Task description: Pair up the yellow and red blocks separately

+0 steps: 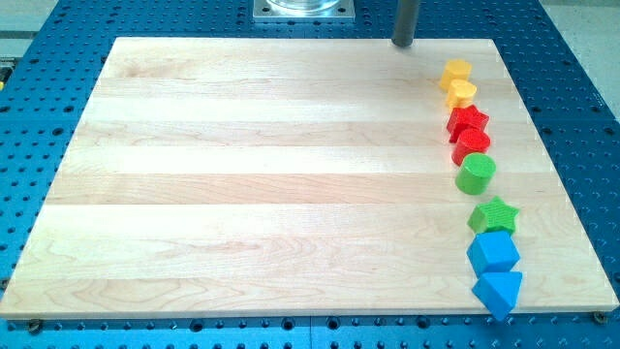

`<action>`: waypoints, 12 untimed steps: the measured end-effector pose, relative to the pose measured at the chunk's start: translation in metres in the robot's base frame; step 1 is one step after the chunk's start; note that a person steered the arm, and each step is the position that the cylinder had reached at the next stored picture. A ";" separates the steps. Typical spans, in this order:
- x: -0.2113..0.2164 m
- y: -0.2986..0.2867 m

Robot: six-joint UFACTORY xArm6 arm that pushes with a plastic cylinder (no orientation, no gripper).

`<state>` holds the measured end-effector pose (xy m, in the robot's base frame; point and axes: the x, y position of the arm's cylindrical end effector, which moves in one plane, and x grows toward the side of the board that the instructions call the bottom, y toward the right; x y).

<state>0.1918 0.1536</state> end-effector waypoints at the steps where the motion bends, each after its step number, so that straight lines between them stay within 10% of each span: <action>1: 0.000 0.000; 3: 0.008 0.075; 6: 0.183 0.088; 10: 0.146 0.070; 12: 0.204 0.098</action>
<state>0.3963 0.2516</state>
